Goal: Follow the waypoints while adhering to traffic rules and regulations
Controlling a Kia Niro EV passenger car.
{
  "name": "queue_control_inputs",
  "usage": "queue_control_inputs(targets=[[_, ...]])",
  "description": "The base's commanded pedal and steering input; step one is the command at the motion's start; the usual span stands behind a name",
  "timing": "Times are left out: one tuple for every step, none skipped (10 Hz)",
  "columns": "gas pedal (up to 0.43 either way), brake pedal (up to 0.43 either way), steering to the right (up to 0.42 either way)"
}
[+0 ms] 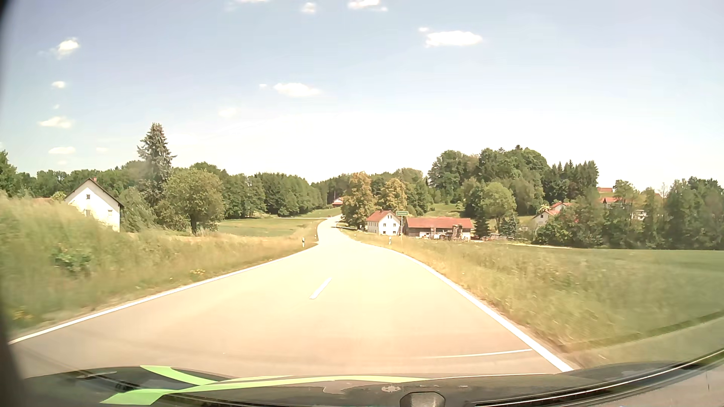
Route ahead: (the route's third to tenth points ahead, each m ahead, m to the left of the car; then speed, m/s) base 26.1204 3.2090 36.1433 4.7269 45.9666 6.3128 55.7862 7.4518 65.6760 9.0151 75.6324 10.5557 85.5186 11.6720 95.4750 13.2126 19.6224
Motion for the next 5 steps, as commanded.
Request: queue_control_inputs(targets=[[0.177,0.000,-0.012],[0.177,0.000,-0.012],[0.177,0.000,-0.017],[0.169,0.000,-0.018],[0.169,0.000,-0.018]])
